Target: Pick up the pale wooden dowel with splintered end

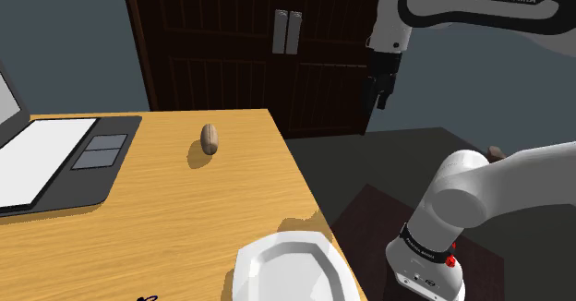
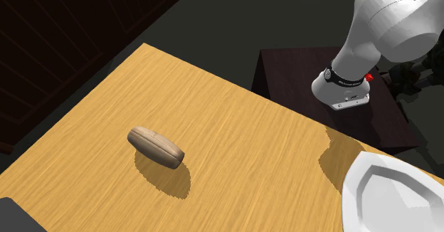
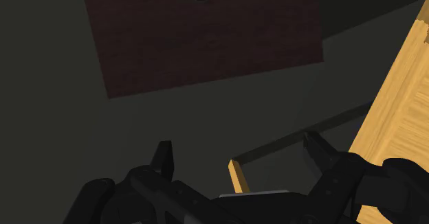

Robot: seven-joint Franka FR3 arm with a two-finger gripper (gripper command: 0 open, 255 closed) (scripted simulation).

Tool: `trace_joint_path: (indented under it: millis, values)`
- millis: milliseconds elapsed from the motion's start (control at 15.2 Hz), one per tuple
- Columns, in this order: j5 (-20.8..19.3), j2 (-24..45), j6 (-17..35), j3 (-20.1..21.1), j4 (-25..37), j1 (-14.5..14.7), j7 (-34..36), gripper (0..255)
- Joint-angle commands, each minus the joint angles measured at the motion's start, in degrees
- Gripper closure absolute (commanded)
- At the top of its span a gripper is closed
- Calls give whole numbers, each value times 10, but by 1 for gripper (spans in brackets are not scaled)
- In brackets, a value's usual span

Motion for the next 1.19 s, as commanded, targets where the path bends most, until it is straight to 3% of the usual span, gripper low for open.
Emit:
trace_joint_path:
  millis: [0,594,1122]
  values:
    - [0,0,0,0,0,0,0,0]
    - [78,113,102,91,30,23,130,0]
    - [106,250,182,161,109,33,240,0]
